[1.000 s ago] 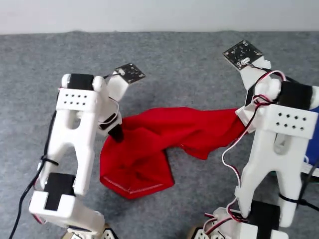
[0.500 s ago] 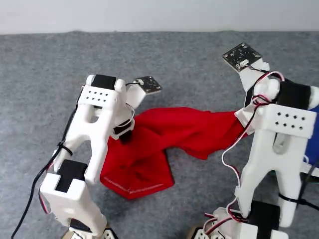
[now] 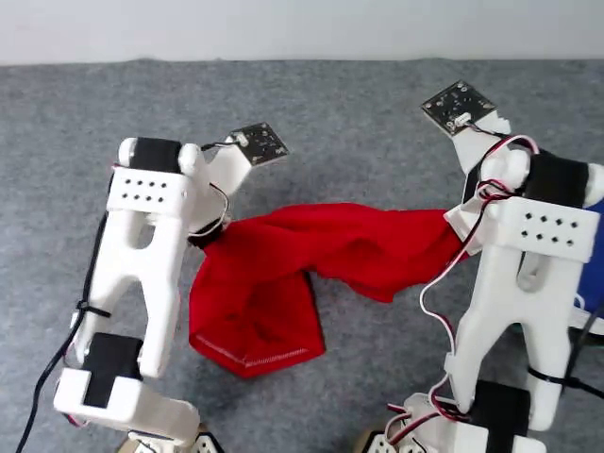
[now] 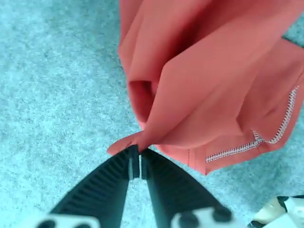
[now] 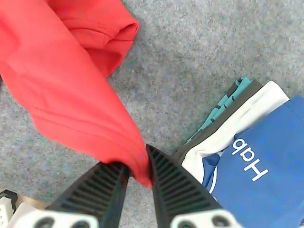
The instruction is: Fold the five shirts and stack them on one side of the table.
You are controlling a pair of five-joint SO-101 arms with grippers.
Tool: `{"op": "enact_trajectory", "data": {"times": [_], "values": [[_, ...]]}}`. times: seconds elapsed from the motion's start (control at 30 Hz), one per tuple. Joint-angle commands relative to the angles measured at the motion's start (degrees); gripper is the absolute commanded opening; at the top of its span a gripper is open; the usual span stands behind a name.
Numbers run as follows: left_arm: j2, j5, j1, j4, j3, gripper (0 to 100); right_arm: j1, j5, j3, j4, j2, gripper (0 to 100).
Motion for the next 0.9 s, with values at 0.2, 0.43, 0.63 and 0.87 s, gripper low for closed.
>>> {"op": "enact_trajectory", "data": {"times": [0.2, 0.43, 0.63, 0.87], "values": [[-3.1, -0.4, -0.5, -0.4, 0.1, 20, 0.8, 0.0, -0.9, 2.2, -2.3, 1.0], [-3.2, -0.7, -0.5, -7.1, 8.3, 20, 0.7, 0.0, -0.9, 2.2, -2.3, 1.0], [-2.9, -0.4, 0.9, -13.1, 8.7, 20, 0.7, 0.0, -0.9, 2.2, -2.2, 1.0], [6.6, -0.4, 2.3, -14.5, 8.2, 18, 0.7, 0.0, -0.8, 2.2, -2.2, 1.0]]}}
